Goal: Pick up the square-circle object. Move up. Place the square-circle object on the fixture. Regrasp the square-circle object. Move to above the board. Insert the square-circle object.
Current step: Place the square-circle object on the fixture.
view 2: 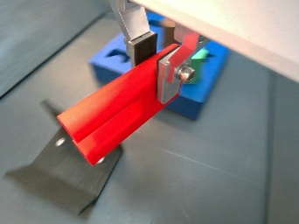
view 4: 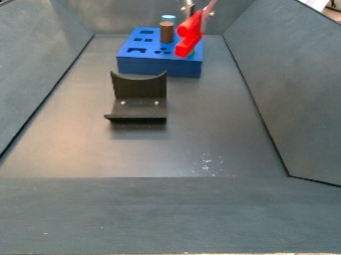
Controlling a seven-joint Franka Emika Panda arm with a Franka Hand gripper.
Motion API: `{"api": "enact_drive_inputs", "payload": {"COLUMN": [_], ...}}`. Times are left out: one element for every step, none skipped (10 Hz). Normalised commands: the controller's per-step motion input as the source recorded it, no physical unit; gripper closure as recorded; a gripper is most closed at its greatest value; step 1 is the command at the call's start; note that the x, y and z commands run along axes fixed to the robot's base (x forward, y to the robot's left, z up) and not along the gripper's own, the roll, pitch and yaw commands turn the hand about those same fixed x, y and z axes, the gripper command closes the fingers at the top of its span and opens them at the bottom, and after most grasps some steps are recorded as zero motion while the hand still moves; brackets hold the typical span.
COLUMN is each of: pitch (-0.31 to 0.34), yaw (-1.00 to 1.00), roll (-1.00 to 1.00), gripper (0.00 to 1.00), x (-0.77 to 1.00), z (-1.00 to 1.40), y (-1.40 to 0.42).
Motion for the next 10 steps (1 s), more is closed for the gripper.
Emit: {"api": "enact_drive_inputs", "payload": {"pitch": [0.101, 0.117, 0.121, 0.128, 0.135, 0.143, 0.149, 0.153, 0.153, 0.142], "yaw": [1.0, 0.89, 0.56, 0.36, 0.27, 0.15, 0.1, 0.05, 0.04, 0.02], "roll": [-0.25, -0.28, -0.23, -0.2, -0.17, -0.14, -0.13, -0.12, -0.11, -0.1], "gripper": [1.0, 1.0, 1.0, 1.0, 1.0, 1.0, 1.0, 1.0, 1.0, 1.0], "x": [1.0, 1.0, 1.0, 1.0, 1.0, 1.0, 1.0, 1.0, 1.0, 1.0], "z": [-0.17, -0.15, -0.13, -0.12, -0.11, -0.09, -0.07, -0.05, -0.05, -0.04], "y": [0.24, 0.21, 0.19, 0.17, 0.15, 0.13, 0.11, 0.09, 0.08, 0.07]}}
